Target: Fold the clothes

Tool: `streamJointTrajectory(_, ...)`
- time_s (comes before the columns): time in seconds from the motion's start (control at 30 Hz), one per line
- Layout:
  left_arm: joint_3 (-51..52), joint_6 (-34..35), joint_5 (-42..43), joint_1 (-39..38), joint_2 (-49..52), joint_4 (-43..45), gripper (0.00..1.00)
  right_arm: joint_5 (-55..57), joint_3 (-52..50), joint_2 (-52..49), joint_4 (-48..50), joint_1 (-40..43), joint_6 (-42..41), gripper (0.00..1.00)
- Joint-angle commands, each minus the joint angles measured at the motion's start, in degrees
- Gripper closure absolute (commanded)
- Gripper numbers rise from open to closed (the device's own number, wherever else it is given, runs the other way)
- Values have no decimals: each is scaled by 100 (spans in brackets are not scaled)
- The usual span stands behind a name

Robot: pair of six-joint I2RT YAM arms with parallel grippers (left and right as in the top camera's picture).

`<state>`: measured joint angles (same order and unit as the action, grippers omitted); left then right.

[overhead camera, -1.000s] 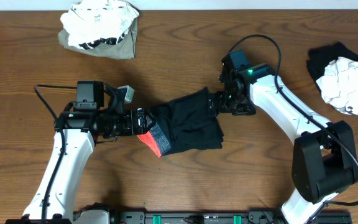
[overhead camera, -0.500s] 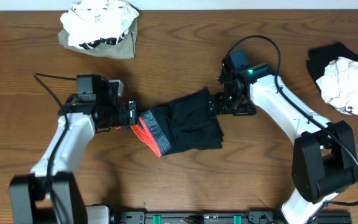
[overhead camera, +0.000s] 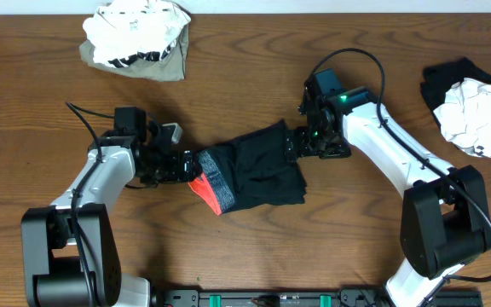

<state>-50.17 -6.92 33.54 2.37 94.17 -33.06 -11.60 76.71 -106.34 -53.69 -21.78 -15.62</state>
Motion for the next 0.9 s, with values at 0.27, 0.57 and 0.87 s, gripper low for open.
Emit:
streamJointTrajectory(0.27, -101, -122, 1390, -4, 11, -511, 36, -70, -13, -7, 70, -120, 83, 1)
streamJointTrajectory(0.57, -94, 61, 931, -297, 13, -629, 25, -240, -13, -7, 214, -201, -24, 1)
streamJointTrajectory(0.87, -94, 1523, -201, -1027, 13, -164, 20, -236, -13, -7, 313, -380, -107, 1)
